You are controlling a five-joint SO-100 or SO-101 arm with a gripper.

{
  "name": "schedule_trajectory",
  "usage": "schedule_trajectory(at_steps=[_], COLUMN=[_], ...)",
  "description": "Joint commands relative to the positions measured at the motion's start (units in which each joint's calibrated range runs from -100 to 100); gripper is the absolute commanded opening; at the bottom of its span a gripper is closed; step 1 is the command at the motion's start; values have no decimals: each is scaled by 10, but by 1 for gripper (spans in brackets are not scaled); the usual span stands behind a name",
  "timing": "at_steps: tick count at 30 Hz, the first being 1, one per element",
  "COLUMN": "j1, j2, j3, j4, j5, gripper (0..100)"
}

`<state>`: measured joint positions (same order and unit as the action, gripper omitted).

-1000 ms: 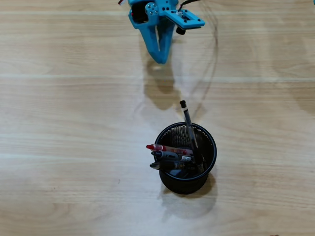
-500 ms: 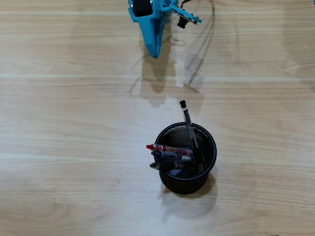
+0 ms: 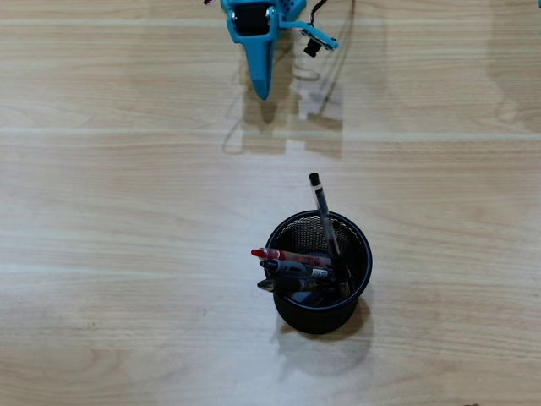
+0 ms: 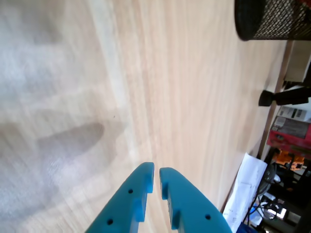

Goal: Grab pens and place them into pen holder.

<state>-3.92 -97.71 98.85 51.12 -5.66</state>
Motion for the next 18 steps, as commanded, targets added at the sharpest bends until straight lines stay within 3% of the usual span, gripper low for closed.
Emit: schedule_trajectory(at_steps=[1, 18], j1=[2, 2], j2=[-8, -8], j3=[1, 1], j4=[6, -1], j5=[11, 34], gripper=[2, 2])
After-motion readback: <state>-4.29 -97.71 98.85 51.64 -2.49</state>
